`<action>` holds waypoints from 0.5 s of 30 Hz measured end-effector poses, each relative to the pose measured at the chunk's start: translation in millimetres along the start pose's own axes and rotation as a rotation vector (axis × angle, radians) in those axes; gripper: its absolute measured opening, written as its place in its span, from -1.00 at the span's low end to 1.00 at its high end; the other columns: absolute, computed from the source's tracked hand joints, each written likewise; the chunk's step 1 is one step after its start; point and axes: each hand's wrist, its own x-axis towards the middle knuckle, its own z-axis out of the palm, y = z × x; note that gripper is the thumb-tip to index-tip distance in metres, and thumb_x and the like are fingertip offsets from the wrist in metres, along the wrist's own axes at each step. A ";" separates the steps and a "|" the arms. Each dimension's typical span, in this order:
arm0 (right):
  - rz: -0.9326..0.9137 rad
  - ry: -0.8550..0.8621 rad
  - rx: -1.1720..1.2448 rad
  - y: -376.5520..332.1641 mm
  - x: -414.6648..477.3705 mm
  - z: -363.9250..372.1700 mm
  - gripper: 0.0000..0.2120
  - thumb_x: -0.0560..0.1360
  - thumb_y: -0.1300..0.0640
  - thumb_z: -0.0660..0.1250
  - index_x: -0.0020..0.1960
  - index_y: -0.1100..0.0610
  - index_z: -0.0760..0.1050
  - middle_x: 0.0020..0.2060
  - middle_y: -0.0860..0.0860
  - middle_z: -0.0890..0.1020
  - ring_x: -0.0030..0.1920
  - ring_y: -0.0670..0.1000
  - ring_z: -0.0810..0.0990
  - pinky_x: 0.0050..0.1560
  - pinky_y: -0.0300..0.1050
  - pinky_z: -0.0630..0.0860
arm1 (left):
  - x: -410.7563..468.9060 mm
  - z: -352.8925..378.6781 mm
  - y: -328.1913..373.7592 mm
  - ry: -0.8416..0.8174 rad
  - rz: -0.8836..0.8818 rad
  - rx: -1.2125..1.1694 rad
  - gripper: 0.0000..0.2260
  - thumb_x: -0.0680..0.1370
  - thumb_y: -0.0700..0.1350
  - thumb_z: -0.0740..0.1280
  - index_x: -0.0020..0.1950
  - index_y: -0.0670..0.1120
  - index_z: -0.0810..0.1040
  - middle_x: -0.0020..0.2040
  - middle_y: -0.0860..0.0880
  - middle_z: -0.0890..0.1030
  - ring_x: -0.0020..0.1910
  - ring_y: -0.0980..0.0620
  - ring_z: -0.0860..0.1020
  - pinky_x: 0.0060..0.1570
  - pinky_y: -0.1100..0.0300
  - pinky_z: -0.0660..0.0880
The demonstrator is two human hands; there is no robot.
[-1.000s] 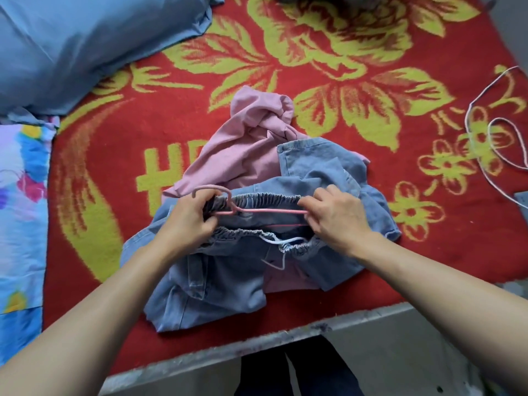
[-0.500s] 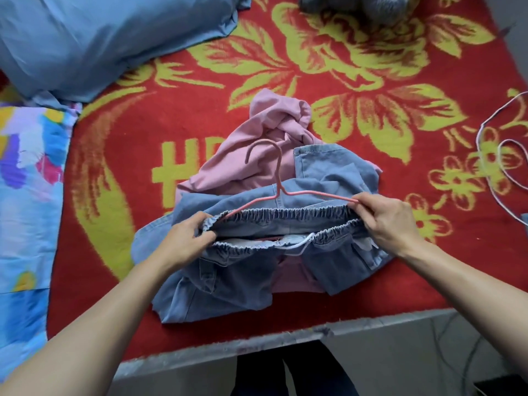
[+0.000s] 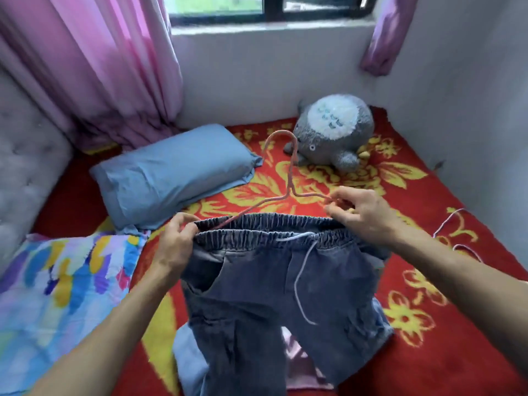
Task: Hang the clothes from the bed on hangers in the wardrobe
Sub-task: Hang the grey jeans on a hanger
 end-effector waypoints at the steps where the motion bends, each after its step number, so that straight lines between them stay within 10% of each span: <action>1: -0.061 -0.012 0.110 -23.4 5.6 -15.0 -0.82 0.47 -0.10 0.39 -0.12 0.01 0.60 -0.39 -0.08 0.56 -0.36 -0.06 0.48 -0.30 -0.08 0.41 | -1.2 -10.9 19.3 -0.004 0.014 -0.013 -0.89 0.45 -0.16 0.21 -0.15 -0.07 0.53 -0.19 -0.05 0.57 -0.19 0.05 0.47 -0.13 0.23 0.41; 8: -0.305 -0.041 0.378 -164.8 13.5 -114.6 -0.69 0.50 -0.02 0.40 -0.29 0.19 0.60 -0.48 0.10 0.51 -0.46 -0.12 0.38 -0.43 -0.25 0.31 | -31.9 -110.3 140.5 -0.095 0.084 -0.032 -0.87 0.47 -0.18 0.31 -0.02 -0.06 0.60 -0.09 -0.12 0.61 -0.15 0.02 0.51 -0.16 0.25 0.44; 15: -0.478 -0.051 0.375 -248.2 -3.2 -199.5 -0.67 0.49 -0.10 0.38 -0.24 0.15 0.63 -0.45 0.04 0.46 -0.43 -0.02 0.34 -0.44 -0.19 0.26 | -123.9 -171.5 223.3 0.167 0.273 0.097 -0.82 0.63 -0.09 0.21 0.03 -0.08 0.59 -0.06 -0.03 0.61 -0.12 0.22 0.55 -0.18 0.53 0.43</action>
